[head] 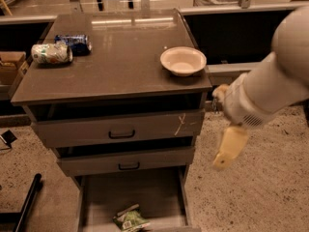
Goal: Pick green jalapeno chip bag from bottom drawer and place on counter
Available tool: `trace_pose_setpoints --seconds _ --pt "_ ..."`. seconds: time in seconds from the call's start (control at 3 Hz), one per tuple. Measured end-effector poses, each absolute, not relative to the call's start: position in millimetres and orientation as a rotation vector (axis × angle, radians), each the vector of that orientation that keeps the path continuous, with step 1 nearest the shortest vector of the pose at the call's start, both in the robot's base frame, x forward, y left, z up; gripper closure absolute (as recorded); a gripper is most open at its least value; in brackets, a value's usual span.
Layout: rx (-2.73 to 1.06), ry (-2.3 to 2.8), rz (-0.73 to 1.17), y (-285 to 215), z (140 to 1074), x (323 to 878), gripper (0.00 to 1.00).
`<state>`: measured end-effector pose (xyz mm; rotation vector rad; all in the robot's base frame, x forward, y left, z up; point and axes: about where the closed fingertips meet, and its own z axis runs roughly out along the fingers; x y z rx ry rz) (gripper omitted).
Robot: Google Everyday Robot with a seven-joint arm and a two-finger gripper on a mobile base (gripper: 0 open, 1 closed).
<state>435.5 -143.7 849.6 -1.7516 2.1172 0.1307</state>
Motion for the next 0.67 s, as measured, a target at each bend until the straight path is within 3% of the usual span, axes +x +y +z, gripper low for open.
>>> trace_pose_setpoints --seconds 0.33,0.67 --pt "-1.729 2.091 0.337 -131.5 771.7 434.7 0.00" --pt "-1.802 2.004 0.374 -128.2 754.5 435.3 0.00"
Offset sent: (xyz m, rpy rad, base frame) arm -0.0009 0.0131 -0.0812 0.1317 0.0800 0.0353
